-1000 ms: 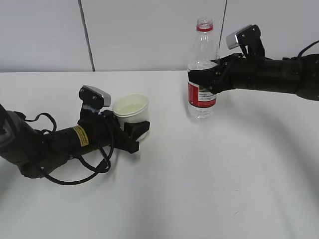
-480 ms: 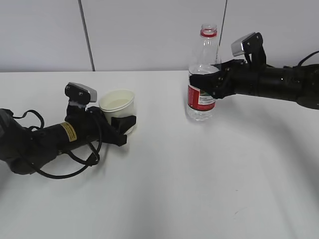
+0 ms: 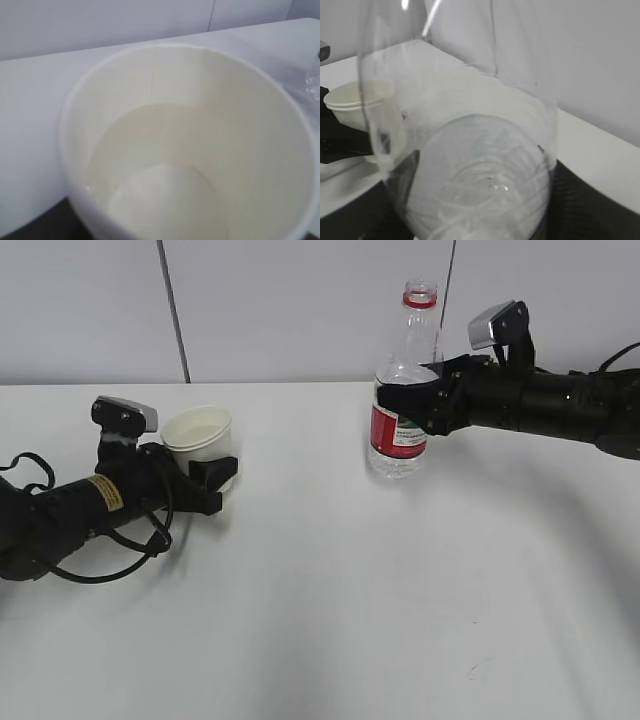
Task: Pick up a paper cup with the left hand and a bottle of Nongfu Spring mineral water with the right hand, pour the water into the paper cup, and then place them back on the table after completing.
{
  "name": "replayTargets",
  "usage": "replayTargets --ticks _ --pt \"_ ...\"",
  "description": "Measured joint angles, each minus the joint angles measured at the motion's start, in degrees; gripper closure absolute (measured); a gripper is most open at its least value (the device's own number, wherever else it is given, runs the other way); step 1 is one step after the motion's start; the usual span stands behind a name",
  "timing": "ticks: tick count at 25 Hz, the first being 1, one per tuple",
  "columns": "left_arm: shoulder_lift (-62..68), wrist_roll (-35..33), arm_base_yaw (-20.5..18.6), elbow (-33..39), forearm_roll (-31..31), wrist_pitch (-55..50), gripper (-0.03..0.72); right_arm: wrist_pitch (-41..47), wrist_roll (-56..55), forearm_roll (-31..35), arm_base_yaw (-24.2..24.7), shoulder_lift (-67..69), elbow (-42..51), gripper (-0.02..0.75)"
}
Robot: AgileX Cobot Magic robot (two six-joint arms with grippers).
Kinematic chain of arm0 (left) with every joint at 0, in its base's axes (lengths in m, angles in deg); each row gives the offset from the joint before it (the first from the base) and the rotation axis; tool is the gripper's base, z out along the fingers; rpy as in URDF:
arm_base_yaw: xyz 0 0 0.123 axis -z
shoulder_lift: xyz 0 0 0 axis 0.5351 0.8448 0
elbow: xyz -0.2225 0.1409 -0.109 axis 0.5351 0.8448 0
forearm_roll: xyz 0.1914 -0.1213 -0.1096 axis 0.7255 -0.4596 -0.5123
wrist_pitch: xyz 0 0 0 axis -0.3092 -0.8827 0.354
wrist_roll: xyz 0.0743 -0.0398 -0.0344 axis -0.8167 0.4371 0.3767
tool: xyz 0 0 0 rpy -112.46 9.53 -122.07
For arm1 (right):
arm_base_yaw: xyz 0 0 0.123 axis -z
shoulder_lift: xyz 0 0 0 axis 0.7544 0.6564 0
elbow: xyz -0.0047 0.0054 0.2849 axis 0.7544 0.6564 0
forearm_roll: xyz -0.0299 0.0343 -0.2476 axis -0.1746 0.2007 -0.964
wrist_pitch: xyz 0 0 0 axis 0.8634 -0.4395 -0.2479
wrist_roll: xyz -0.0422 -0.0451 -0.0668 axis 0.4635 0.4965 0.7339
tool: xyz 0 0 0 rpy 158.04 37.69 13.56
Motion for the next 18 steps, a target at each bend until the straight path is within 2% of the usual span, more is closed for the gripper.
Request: replayTargets --ticks 18 --pt "0.00 -3.44 -0.72 -3.78 -2.40 -7.30 0.307 -1.05 0.32 0.00 0.00 0.00 0.00 0.267"
